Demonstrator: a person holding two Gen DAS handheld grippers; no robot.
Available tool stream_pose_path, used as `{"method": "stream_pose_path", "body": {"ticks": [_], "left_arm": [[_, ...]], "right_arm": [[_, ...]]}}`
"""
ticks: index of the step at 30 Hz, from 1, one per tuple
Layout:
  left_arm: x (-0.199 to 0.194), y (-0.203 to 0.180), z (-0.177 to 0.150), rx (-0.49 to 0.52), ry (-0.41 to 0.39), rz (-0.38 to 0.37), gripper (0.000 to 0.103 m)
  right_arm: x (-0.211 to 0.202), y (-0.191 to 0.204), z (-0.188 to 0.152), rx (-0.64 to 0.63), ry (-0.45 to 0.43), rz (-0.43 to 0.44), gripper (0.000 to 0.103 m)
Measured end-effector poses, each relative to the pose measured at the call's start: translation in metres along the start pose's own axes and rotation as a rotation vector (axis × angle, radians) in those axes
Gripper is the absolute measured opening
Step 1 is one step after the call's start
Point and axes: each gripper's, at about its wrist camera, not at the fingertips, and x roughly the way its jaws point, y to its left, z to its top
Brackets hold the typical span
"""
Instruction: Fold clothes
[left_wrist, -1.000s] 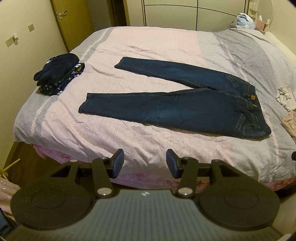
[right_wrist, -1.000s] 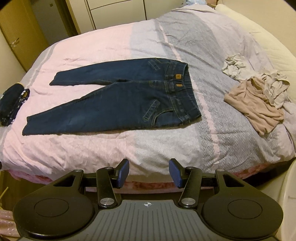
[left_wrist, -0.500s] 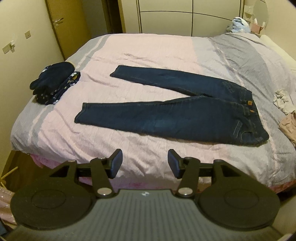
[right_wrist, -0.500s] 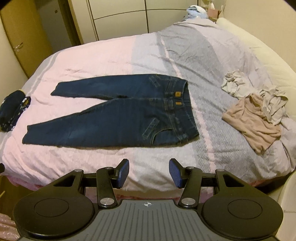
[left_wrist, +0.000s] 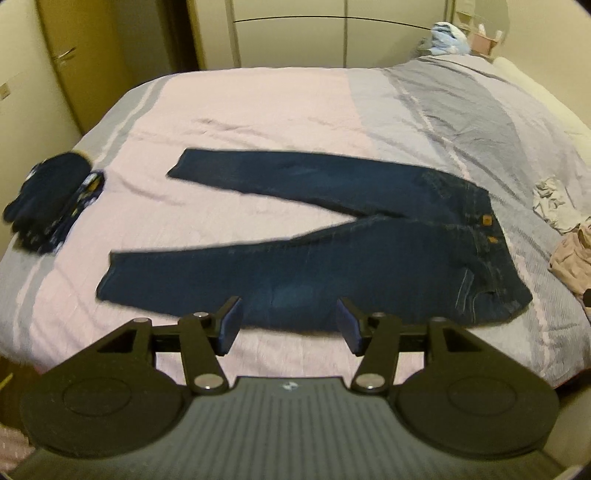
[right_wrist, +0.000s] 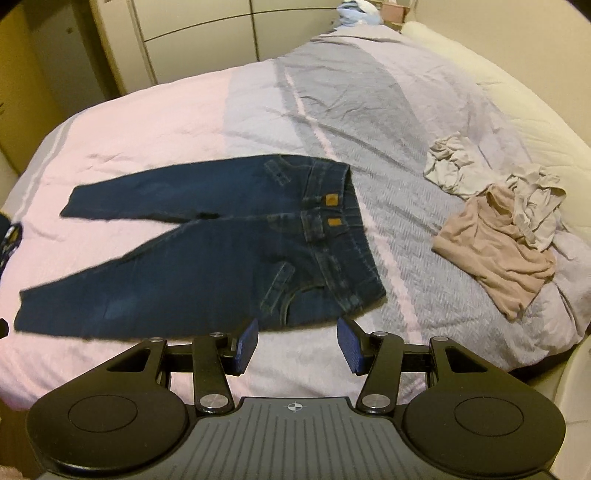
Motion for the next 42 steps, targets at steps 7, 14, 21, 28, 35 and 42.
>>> {"method": "stream_pose_path", "body": {"ticks": [7, 14, 21, 28, 35, 42], "left_arm": [[0.039, 0.020, 0.060, 0.051, -0.015, -0.045, 0.052], [0.080, 0.041, 0.111, 0.088, -0.013, -0.082, 0.052], [0.120, 0.054, 0.146, 0.124, 0.002, -0.136, 0.052], [0.159, 0.064, 0.159, 0.132, 0.046, -0.186, 0.052], [0.194, 0.050, 0.156, 0.199, 0.095, -0.239, 0.052], [0.227, 0.024, 0.154, 0.244, 0.112, -0.314, 0.052]], "right_arm": [[0.026, 0.030, 0.047, 0.029, -0.006, -0.024, 0.052], [0.056, 0.064, 0.085, 0.047, -0.007, -0.052, 0.052], [0.088, 0.093, 0.113, 0.060, 0.003, -0.076, 0.052], [0.125, 0.097, 0.116, 0.085, 0.048, -0.100, 0.051], [0.148, 0.064, 0.104, 0.137, 0.084, -0.121, 0.052], [0.175, 0.025, 0.100, 0.131, 0.108, -0.122, 0.052]]}}
